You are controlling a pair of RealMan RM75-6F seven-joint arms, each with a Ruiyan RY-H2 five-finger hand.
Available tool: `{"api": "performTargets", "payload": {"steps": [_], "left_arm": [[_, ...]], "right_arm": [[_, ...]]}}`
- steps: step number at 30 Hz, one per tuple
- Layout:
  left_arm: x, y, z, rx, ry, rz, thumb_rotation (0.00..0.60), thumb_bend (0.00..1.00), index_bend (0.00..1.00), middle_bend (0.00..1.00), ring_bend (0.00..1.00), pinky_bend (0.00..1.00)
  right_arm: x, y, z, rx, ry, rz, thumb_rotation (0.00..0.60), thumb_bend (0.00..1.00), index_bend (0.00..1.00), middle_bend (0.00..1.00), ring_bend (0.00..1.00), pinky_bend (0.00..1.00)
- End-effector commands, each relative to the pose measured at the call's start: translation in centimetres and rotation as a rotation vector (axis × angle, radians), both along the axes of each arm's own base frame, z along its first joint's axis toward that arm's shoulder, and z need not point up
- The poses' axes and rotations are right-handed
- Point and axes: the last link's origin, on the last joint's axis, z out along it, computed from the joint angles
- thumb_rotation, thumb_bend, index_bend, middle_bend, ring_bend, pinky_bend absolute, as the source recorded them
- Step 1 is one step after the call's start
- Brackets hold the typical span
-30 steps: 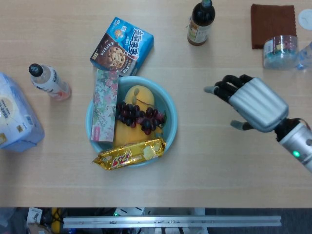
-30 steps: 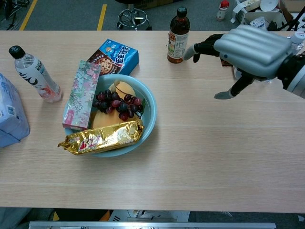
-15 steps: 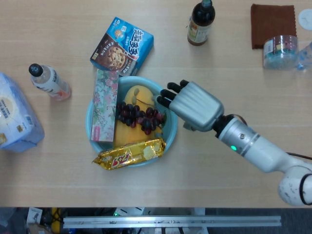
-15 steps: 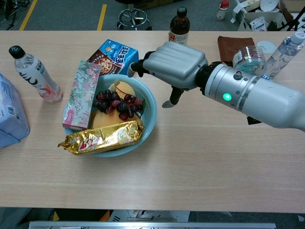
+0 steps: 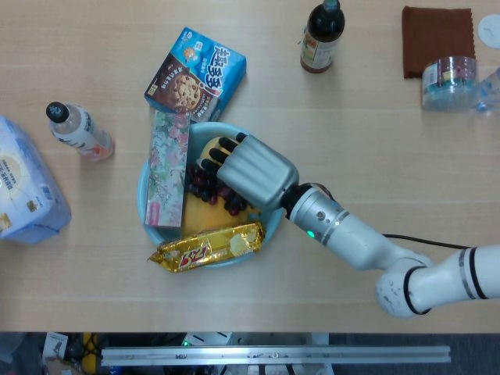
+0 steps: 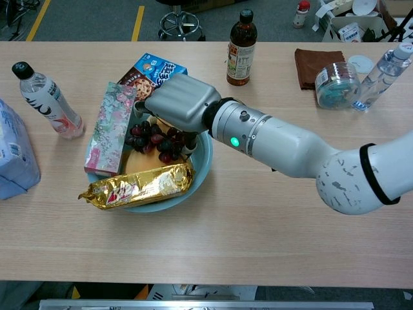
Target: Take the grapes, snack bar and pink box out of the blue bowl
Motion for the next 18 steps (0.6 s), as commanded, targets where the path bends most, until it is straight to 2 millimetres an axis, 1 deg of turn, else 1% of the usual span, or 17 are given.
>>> {"api": "performTargets", "payload": {"steps": [1, 6, 8, 10, 18], "left_arm": [[-0.2, -0.1, 0.1, 0.004, -0.002, 0.005, 0.6, 0.3, 0.15, 0.19, 0.14, 0.15], [-0.4, -0.1, 0.1, 0.0, -0.005, 0.009, 0.6, 0.3, 0.15, 0.19, 0.14, 0.15], [-0.4, -0.1, 0.1, 0.001, -0.006, 0.008, 0.6, 0.3, 0.15, 0.19, 0.14, 0.15], [-0.4, -0.1, 0.1, 0.002, -0.007, 0.006, 0.6, 0.3, 0.15, 0.19, 0.14, 0.15], [-0.5, -0.1, 0.1, 0.003, -0.007, 0.007, 0.6, 0.3, 0.15, 0.19, 0.14, 0.15]], "right_arm": [[0.4, 0.2, -0.7, 0.002, 0.012, 0.009, 0.6, 0.0, 0.23, 0.33, 0.26, 0.44], [1.0, 0.3, -1.4, 0.0, 0.018, 0.013, 0.6, 0.03, 0.23, 0.33, 0.26, 0.44], [1.2, 0.3, -1.5, 0.003, 0.026, 0.013, 0.6, 0.07, 0.23, 0.33, 0.26, 0.45], [1.2, 0.4, -1.7, 0.008, 0.033, 0.012, 0.6, 0.13, 0.25, 0.34, 0.26, 0.47], [1.2, 0.9, -2.1, 0.019, 0.06, 0.008, 0.6, 0.18, 0.29, 0.37, 0.31, 0.53]]}}
